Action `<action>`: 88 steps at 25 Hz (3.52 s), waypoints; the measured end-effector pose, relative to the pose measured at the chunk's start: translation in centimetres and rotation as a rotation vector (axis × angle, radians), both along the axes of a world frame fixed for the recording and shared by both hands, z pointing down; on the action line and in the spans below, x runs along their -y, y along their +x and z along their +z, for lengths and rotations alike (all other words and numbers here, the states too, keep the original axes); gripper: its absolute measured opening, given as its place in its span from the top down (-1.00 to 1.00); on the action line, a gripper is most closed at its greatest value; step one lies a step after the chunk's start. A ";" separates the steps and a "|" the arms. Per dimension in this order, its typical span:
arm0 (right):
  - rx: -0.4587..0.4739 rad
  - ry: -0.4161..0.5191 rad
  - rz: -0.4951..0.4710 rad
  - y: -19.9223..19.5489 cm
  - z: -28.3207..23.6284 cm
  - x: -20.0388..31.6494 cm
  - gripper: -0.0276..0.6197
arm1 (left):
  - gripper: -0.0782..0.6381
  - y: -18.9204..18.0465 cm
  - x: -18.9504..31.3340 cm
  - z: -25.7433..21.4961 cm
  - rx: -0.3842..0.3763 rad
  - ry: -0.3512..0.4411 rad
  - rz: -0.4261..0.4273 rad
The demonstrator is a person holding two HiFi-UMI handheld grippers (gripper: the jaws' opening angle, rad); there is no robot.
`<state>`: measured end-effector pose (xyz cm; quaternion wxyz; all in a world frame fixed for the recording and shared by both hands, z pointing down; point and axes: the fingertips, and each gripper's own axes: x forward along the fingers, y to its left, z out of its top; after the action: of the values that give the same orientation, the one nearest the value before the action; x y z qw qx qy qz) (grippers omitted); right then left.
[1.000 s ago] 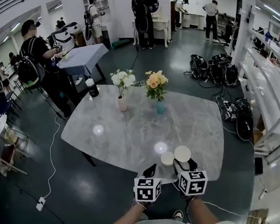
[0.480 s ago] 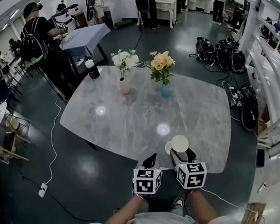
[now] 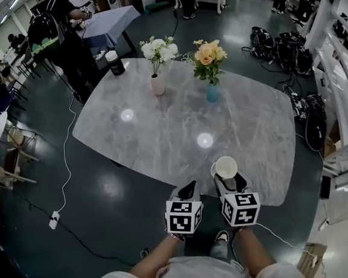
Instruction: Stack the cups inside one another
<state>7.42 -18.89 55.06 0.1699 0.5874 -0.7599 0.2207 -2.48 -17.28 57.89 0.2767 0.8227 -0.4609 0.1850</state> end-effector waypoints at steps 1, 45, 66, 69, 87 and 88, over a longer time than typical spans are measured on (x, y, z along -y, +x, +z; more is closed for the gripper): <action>-0.002 -0.002 -0.002 0.0 0.1 0.0 0.19 | 0.79 -0.1 0.0 0.0 0.001 0.000 -0.002; 0.050 0.108 0.144 3.9 -2.8 -2.6 0.41 | 0.79 -1.1 -1.4 -2.2 -0.009 0.042 -0.029; 0.058 0.166 0.098 8.9 -5.8 -7.9 0.84 | 0.79 3.5 -5.7 -6.3 0.004 0.155 -0.093; 0.041 0.170 0.073 9.0 -5.6 -8.6 0.85 | 0.79 3.7 -6.6 -6.0 0.010 0.158 -0.108; 0.066 0.139 0.076 7.5 -5.1 -8.5 0.89 | 0.79 2.8 -6.5 -6.0 0.016 0.156 -0.093; 0.070 0.134 0.082 7.6 -5.1 -8.5 0.89 | 0.79 2.8 -6.4 -5.9 0.016 0.156 -0.092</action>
<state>15.04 -10.42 49.99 0.0945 0.6199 -0.7538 0.1962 0.28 -10.89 51.95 0.2165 0.8182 -0.5133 0.1421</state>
